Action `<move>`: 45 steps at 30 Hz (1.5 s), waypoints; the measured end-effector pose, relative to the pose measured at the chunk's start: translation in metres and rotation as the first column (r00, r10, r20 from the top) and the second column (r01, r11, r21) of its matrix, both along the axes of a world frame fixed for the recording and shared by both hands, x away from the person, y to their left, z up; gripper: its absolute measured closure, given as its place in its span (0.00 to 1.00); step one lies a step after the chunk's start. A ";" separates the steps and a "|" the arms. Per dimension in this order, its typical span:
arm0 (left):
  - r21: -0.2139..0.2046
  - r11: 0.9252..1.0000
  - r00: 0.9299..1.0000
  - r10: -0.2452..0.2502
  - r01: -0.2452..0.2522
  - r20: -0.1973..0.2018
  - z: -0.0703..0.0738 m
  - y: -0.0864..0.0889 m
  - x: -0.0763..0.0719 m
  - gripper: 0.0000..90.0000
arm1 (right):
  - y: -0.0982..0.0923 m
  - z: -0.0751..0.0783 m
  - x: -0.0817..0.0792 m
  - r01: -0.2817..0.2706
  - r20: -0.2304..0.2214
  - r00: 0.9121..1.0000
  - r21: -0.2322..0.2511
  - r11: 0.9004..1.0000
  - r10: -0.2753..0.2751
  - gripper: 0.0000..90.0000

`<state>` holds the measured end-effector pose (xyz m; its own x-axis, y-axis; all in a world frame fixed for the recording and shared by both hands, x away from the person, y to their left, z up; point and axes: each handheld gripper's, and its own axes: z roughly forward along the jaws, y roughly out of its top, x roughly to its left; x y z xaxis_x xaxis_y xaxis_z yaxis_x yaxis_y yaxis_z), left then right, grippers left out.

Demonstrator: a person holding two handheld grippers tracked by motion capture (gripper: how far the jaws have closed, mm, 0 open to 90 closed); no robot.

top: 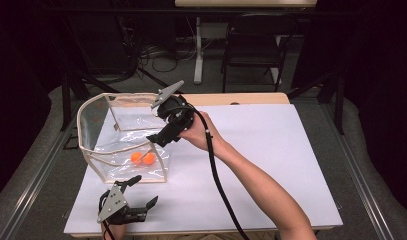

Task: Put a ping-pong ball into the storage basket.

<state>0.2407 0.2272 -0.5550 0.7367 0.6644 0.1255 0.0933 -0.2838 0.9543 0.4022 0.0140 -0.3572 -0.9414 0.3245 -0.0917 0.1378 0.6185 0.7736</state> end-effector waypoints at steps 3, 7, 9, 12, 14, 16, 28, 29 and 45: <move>-0.001 1.000 1.000 0.002 -0.002 0.000 0.000 0.000 0.000 0.17 | -0.008 0.000 0.000 0.005 0.001 1.000 0.006 1.000 -0.005 0.00; -0.001 1.000 1.000 -0.002 0.002 0.001 0.000 0.000 0.000 0.17 | -0.020 -0.001 -0.002 0.020 0.000 1.000 0.016 1.000 -0.020 0.00; -0.002 1.000 1.000 -0.001 0.001 0.001 0.000 0.000 0.000 0.17 | -0.027 -0.001 -0.003 0.028 0.002 1.000 0.021 0.999 -0.028 0.00; -0.001 1.000 1.000 0.002 -0.002 0.002 0.000 0.000 0.000 0.17 | -0.035 -0.001 -0.005 0.033 0.008 0.999 0.028 0.999 -0.034 0.00; 0.000 1.000 1.000 0.002 -0.002 0.002 0.000 0.000 0.000 0.17 | -0.042 -0.001 -0.007 0.038 0.012 0.999 0.029 0.999 -0.039 0.00; 0.000 1.000 1.000 0.001 -0.001 0.000 0.000 -0.001 0.000 0.17 | -0.047 -0.001 -0.009 0.043 0.015 0.999 0.032 0.999 -0.043 0.00; 0.001 1.000 1.000 -0.001 0.001 0.002 0.000 -0.001 0.001 0.17 | -0.075 -0.010 -0.020 0.059 0.030 0.998 0.035 0.998 -0.060 0.00; -0.001 1.000 1.000 -0.002 0.002 0.002 0.000 -0.001 0.001 0.17 | -0.077 -0.012 -0.021 0.062 0.028 0.998 0.028 0.998 -0.062 0.00; 0.001 1.000 1.000 -0.001 0.001 0.002 0.000 -0.002 0.001 0.17 | -0.113 -0.041 -0.031 0.114 0.028 0.993 0.004 0.993 -0.114 0.00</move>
